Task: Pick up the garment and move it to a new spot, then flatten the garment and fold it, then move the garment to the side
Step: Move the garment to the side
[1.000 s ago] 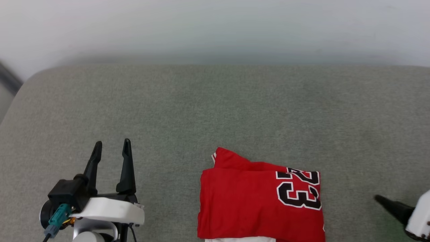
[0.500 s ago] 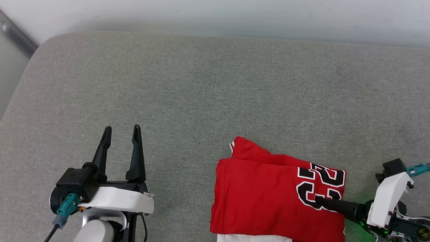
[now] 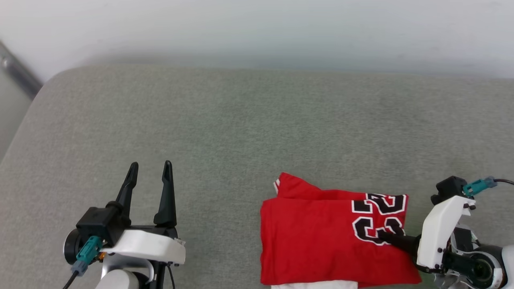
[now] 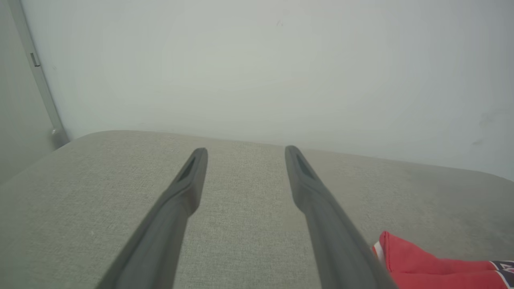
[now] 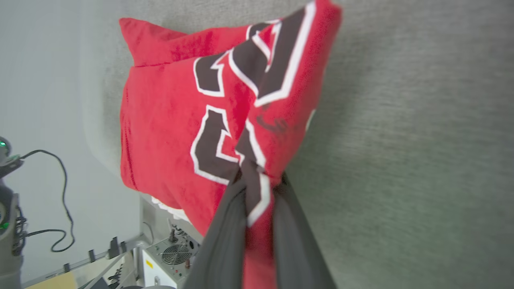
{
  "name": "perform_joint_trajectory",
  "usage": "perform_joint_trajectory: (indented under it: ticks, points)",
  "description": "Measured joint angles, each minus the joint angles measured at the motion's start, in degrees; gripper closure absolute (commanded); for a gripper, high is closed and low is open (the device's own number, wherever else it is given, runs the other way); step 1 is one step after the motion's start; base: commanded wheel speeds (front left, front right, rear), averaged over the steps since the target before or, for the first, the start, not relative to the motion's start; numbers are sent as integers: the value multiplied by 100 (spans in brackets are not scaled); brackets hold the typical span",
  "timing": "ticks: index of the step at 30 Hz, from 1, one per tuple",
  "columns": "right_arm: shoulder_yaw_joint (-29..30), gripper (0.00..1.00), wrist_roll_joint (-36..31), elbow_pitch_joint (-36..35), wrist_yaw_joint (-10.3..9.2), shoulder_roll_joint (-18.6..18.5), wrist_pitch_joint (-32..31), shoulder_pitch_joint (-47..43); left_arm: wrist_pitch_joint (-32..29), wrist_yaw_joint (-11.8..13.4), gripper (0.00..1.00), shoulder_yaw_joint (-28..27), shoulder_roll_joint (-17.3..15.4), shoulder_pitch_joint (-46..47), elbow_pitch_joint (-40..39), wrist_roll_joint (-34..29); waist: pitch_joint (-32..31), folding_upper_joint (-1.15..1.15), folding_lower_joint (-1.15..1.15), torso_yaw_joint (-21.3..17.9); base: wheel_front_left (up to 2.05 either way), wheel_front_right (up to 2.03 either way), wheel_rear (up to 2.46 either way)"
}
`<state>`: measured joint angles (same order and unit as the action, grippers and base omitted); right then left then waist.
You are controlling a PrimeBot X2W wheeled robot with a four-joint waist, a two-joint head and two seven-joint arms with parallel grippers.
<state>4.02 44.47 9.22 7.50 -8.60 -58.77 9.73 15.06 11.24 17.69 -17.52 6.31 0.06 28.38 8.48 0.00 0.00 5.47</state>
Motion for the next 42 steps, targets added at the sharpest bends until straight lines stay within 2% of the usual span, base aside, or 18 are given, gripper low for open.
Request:
perform_joint_trajectory:
  ticks: [5,9,16,23,29,36,39,42]
  points:
    - [-681,100,-850,-1,1,-611,392,86,0,0,0,-55,-71,-159,-5,2,-212,0,0,-336,0,0,0]
    - [-914,100,-1345,199,1,-1007,589,390,0,7,0,-66,-130,-142,-125,-35,-242,0,0,-728,0,0,0]
    - [-884,100,-1859,671,1,-1156,1054,857,-49,32,0,27,-147,12,-424,-132,-47,0,0,-1519,0,0,0]
    - [-403,100,-2276,1192,1,-1211,1745,1589,-325,-26,0,178,-310,675,-973,-445,682,0,0,-2107,0,0,0]
    - [311,100,-2815,1770,1,-1564,2345,2332,-638,-170,0,270,-493,1365,-1282,-651,1544,0,0,-2389,0,0,0]
    - [1273,100,-3386,2243,1,-1798,3105,3069,-806,-276,0,417,-563,1848,-1448,-858,2416,0,1,-2468,0,0,0]
    - [1544,100,-3620,2419,1,-1805,3366,3284,-836,-296,0,439,-584,1987,-1485,-916,2704,0,1,-2416,0,0,0]
    - [1704,100,-3818,2617,1,-1649,3609,3412,-840,-302,0,449,-602,2040,-1510,-948,2925,0,1,-2332,0,0,0]
